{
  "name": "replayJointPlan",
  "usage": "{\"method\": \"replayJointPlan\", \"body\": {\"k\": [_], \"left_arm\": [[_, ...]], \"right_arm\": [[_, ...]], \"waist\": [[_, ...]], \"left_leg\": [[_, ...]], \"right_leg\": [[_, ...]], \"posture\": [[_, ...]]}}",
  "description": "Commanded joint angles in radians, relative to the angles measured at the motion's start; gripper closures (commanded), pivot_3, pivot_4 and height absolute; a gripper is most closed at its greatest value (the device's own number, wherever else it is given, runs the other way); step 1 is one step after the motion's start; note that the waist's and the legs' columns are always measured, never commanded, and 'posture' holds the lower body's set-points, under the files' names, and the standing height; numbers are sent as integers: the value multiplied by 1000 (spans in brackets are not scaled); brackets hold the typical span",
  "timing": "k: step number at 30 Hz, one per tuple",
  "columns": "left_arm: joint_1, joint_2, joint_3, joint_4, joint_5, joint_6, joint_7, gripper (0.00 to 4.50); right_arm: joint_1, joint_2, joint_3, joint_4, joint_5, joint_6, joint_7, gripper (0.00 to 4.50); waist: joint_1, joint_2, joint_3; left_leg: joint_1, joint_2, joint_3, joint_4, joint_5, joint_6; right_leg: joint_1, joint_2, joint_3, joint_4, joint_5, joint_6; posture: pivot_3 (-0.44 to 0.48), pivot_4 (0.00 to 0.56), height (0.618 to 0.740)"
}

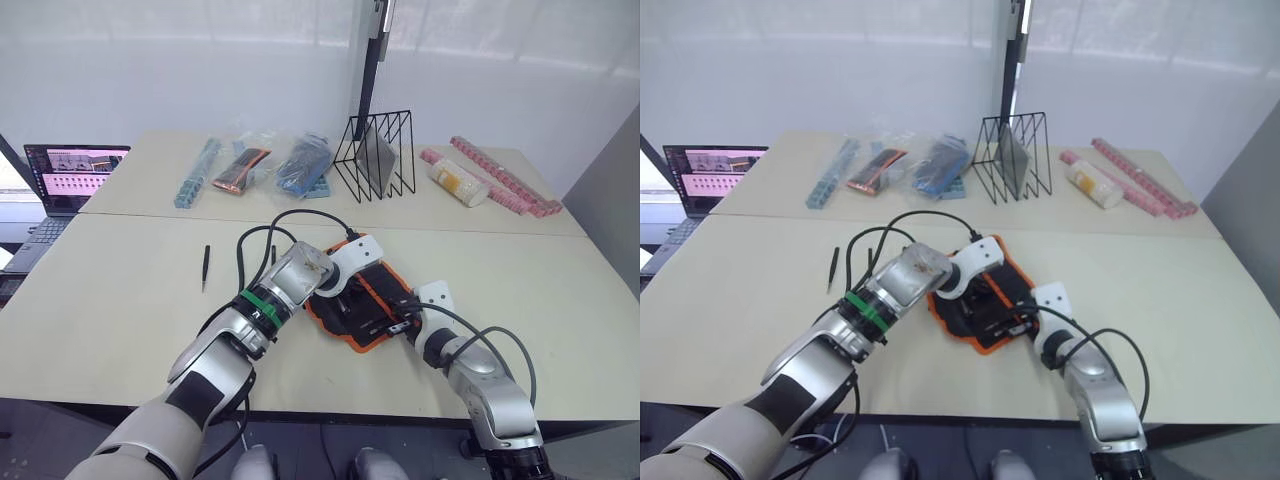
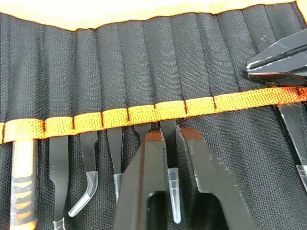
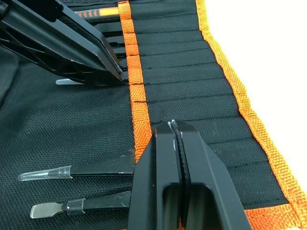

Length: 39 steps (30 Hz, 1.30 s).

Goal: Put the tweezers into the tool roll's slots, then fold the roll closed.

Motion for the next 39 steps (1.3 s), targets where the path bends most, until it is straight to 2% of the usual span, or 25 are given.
{"method": "replayJointPlan", "body": {"k": [1,4,9,13,15,17,20,22,24,29,33,39], "left_arm": [[-4,33,24,-14,41,-14,6,2618],[3,64,43,-71,34,4,-15,1729],[68,203,178,-355,-67,163,-86,29],[175,320,313,-560,-156,242,-115,9],[265,376,432,-650,-206,224,-112,9],[329,397,495,-697,-227,188,-91,9],[527,468,647,-762,-227,38,-68,9],[686,492,801,-799,-242,-2,-39,9],[816,500,914,-836,-268,-18,-27,9],[1071,454,1181,-857,-321,-73,41,9],[1204,421,1303,-865,-352,-127,67,9],[1334,405,1401,-858,-390,-186,76,9]], "right_arm": [[44,8,58,42,2,59,15,4500],[42,7,58,46,2,57,13,4500],[31,3,59,66,-2,41,14,4500],[22,-1,60,80,-4,34,18,4500],[14,-4,59,87,-5,31,21,4500],[12,-8,57,91,-4,28,25,4500],[7,-15,54,98,-5,20,29,4500],[7,-27,48,102,-5,12,37,4500],[9,-37,41,102,-3,7,46,4500],[11,-60,23,97,8,3,63,4500],[16,-80,15,100,13,-9,82,4500],[15,-113,-2,111,16,-17,112,4500]], "waist": [[-2,0,0],[-6,0,0],[-22,2,1],[-19,2,0],[-21,2,1],[-19,2,1],[-16,2,1],[-16,2,0],[-17,1,0],[2,-3,0],[12,-7,-2],[15,-8,-4]], "left_leg": [[0,0,0,0,0,0],[0,0,0,0,0,0],[0,0,-1,-2,0,0],[1,0,-2,-2,0,0],[1,0,-1,-2,0,0],[1,0,-1,-2,0,-1],[2,0,0,-2,1,-2],[3,0,0,-2,1,-2],[4,0,0,-3,1,-2],[4,0,1,-2,0,-2],[5,-1,1,-2,0,-2],[6,-1,1,-2,0,-3]], "right_leg": [[0,0,0,0,0,0],[-1,0,0,1,0,0],[-3,3,4,3,0,0],[-2,4,4,4,0,0],[-2,3,6,4,0,0],[-2,4,6,4,0,0],[-2,4,7,4,0,0],[-2,4,9,4,0,0],[-2,4,9,5,0,0],[-2,1,8,4,0,0],[-2,-2,6,2,-1,-1],[-2,-3,4,1,-2,-3]], "posture": [[0,150,687],[0,150,687],[0,150,687],[0,150,687],[0,150,687],[0,150,687],[0,150,687],[0,150,687],[0,150,687],[0,150,687],[0,150,687],[0,150,687]]}}
